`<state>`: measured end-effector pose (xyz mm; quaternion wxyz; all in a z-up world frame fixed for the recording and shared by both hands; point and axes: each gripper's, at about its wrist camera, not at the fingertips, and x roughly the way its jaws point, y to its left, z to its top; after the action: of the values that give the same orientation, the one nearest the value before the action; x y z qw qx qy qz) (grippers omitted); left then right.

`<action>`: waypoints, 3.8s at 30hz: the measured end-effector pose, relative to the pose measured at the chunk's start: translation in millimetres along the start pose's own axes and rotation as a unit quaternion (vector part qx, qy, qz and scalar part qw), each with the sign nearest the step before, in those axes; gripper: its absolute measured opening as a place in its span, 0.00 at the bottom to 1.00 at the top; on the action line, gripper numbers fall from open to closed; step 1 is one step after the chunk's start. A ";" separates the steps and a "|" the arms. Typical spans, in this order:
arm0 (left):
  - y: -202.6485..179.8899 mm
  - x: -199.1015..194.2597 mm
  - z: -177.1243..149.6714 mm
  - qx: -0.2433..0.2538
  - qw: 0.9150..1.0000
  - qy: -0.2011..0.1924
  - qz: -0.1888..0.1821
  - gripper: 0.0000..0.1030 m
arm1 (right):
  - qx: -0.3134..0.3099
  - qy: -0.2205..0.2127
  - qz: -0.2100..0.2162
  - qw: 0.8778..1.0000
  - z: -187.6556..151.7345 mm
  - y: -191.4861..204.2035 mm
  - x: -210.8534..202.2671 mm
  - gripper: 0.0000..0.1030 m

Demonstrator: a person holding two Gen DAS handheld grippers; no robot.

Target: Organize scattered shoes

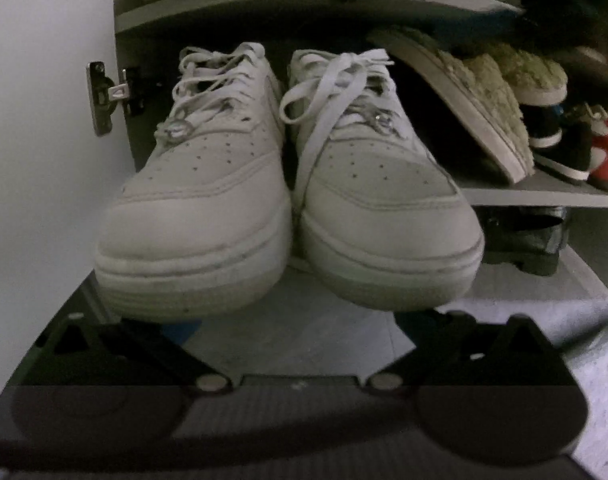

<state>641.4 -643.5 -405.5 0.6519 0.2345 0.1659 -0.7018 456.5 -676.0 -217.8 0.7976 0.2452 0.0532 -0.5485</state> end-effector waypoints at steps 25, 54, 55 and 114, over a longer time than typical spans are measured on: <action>6.5 2.8 26.7 0.034 0.999 0.011 0.031 0.99 | 0.377 0.092 0.118 0.914 -121.0 -58.6 82.1 0.61; 14.2 47.4 26.2 0.082 0.993 0.071 0.052 0.96 | 0.412 0.061 0.105 0.903 -110.5 -73.2 124.8 0.61; 13.8 45.5 25.1 0.083 0.993 0.069 0.051 0.96 | 0.410 0.061 0.106 0.904 -109.7 -72.9 121.5 0.61; -14.6 -276.6 102.4 0.260 0.864 0.386 -0.192 0.99 | 0.331 0.068 -0.100 0.936 106.6 77.8 -250.6 0.47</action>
<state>626.4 -465.7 -170.2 0.3040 0.6111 0.2577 -0.6839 408.6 -489.6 -10.1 0.6065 0.5255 -0.0530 -0.5943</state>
